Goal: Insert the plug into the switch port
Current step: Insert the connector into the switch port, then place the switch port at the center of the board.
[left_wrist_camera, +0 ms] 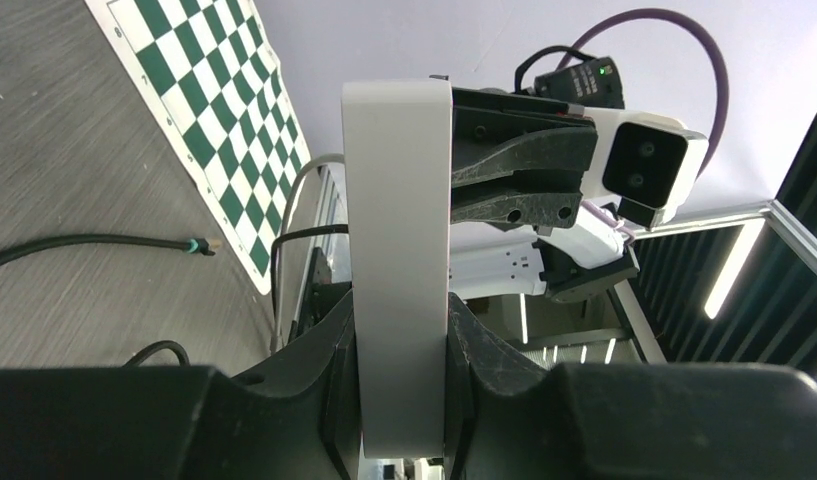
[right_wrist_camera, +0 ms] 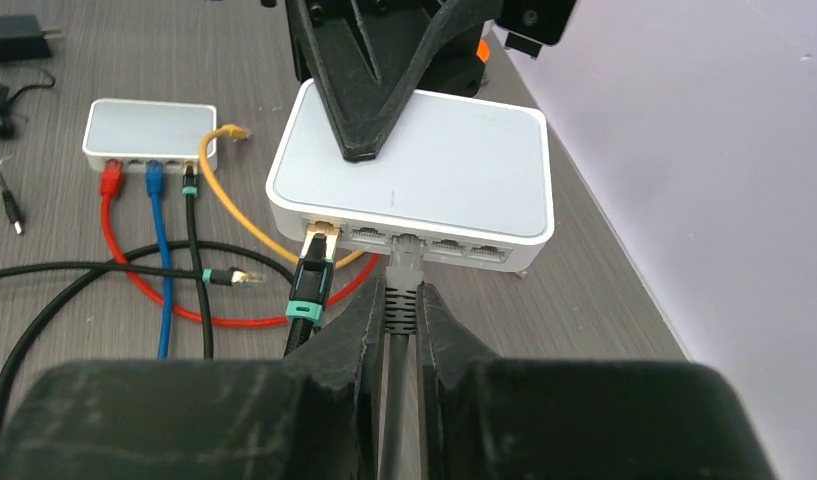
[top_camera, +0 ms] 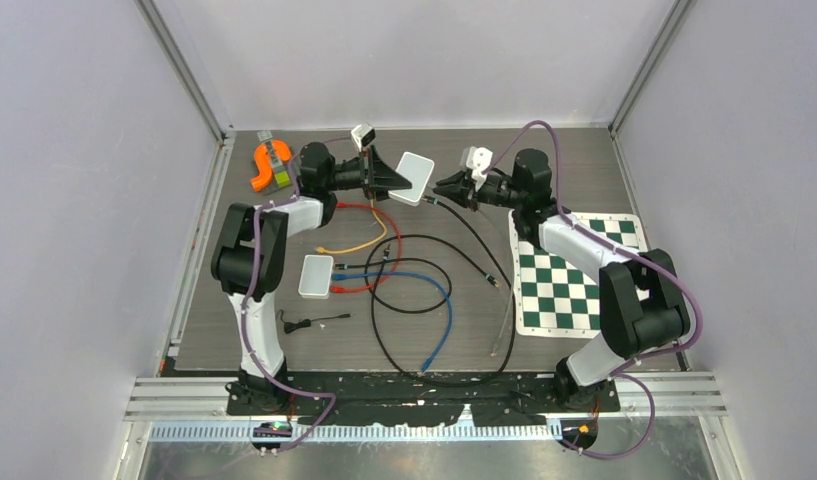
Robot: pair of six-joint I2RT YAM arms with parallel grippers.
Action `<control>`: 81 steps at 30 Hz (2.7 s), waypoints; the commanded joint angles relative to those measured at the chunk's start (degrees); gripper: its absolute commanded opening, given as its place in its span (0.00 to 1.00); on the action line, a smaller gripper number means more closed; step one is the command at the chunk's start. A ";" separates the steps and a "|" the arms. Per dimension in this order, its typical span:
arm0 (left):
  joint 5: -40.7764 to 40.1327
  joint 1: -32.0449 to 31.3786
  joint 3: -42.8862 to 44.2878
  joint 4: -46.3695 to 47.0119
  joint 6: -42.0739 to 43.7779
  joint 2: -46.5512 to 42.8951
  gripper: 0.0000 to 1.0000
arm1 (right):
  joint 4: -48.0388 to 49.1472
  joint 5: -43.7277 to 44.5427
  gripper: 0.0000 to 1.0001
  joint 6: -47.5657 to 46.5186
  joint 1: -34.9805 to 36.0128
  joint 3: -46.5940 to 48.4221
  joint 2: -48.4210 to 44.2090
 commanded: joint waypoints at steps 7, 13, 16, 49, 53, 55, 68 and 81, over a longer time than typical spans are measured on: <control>5.34 -4.66 -1.52 4.18 -1.05 -1.48 0.07 | -0.37 0.00 0.05 -3.57 1.89 1.39 -2.50; 4.09 -4.62 -4.34 0.45 2.70 -4.80 0.37 | 7.22 -0.62 0.05 1.89 0.23 -1.18 -2.79; 3.76 -4.53 -6.01 -0.81 4.26 -5.92 0.44 | 10.48 0.95 0.05 4.69 -0.19 -2.00 -3.01; -47.08 -0.21 -1.14 -77.61 66.88 -29.41 0.99 | -8.91 34.64 0.05 13.52 -3.71 3.47 6.36; -54.38 1.83 -4.24 -75.93 64.63 -34.16 0.99 | -20.43 36.48 0.05 14.66 -3.33 11.19 10.42; -54.08 3.98 -5.85 -75.07 62.70 -35.63 1.00 | -25.37 37.90 0.05 14.72 -2.36 14.21 12.22; -41.55 16.83 -17.16 -66.03 52.18 -35.17 0.99 | -37.82 42.60 0.05 14.59 3.06 22.66 19.41; -44.35 16.61 -15.55 -75.82 56.52 -38.24 1.00 | -40.40 45.60 0.27 12.85 5.26 27.86 23.77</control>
